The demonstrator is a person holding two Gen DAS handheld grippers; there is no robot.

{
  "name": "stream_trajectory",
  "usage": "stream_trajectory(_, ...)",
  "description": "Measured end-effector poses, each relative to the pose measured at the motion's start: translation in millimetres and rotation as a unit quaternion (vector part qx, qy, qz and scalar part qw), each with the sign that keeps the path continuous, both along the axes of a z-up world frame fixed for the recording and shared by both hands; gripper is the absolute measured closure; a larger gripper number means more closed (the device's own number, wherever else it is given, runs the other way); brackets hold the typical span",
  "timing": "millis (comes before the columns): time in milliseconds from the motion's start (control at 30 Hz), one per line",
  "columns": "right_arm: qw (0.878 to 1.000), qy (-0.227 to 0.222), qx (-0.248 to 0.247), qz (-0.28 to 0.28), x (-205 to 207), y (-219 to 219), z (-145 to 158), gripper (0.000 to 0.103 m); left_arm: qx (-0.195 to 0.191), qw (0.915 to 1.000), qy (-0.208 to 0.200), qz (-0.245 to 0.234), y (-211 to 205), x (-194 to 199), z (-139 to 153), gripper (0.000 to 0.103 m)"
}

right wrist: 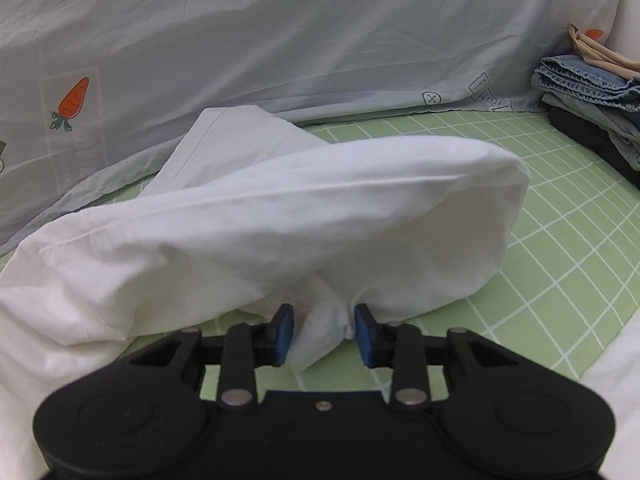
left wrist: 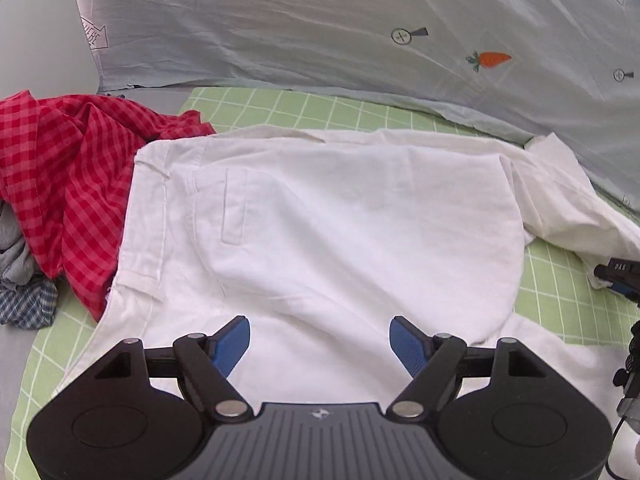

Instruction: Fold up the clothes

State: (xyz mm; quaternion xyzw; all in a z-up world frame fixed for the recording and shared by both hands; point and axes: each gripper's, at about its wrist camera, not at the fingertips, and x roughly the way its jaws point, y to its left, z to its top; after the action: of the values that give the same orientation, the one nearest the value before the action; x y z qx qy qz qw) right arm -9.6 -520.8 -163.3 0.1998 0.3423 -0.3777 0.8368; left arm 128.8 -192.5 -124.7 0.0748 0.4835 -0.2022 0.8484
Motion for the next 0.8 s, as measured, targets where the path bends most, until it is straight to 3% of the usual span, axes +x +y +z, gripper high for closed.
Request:
stream_trajectory(67,1.0,0.0,-0.015,0.026,-16,-3,7,0.086,0.009,0.9999,0.008,-0.003,-7,-17,-6,0.025)
stream_trajectory(233,0.994,0.007,-0.082,0.067,-69,-14,40,0.089,0.026,0.9979,0.043,0.041,-12,-35,-24,0.025)
stream_trajectory(467,0.974,0.026,-0.206,0.096,-126,-48,96,0.09,0.0,0.9949,0.036,0.094,-5,-40,-13,0.025)
stream_trajectory(567,0.96,0.028,-0.263,0.096,-127,-66,115,0.091,-0.004,0.9955,0.016,0.093,-7,-37,-9,0.025)
stream_trajectory(800,0.969,0.04,-0.231,0.083,-73,-110,84,0.091,0.027,0.9927,0.021,0.116,-39,-8,-26,0.025)
